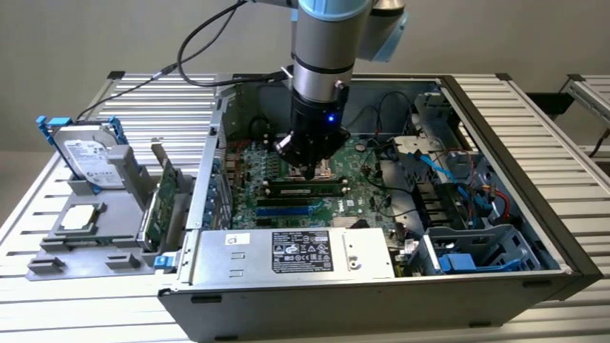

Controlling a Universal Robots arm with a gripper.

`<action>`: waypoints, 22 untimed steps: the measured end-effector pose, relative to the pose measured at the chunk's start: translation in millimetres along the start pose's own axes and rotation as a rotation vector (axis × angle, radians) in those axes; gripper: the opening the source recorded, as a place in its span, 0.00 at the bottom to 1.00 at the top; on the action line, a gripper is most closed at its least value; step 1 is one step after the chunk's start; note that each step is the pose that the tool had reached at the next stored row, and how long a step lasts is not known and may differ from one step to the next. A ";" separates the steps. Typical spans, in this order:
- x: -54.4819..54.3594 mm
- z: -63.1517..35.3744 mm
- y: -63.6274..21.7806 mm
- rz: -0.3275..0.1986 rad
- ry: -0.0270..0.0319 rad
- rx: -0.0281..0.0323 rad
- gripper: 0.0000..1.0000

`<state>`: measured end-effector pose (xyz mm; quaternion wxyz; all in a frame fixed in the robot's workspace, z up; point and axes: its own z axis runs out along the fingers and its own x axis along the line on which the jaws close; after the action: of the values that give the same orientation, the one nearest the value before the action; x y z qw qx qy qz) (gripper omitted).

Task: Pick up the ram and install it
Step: 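Press down the ram until it locks into place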

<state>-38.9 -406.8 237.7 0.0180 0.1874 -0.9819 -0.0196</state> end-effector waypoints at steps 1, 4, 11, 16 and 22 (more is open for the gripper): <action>0.0 0.0 0.0 0.014 -0.0006 -0.0004 0.11; 0.0 0.0 0.0 0.057 -0.0026 -0.0015 0.11; 0.0 0.0 0.0 0.155 -0.0068 -0.0037 0.11; 0.0 0.0 0.0 0.222 -0.0097 -0.0049 0.11; 0.9 -1.0 -2.2 0.263 -0.0112 -0.0051 0.11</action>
<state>-39.0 -409.2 238.5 0.0154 0.0570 -0.9980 -0.0206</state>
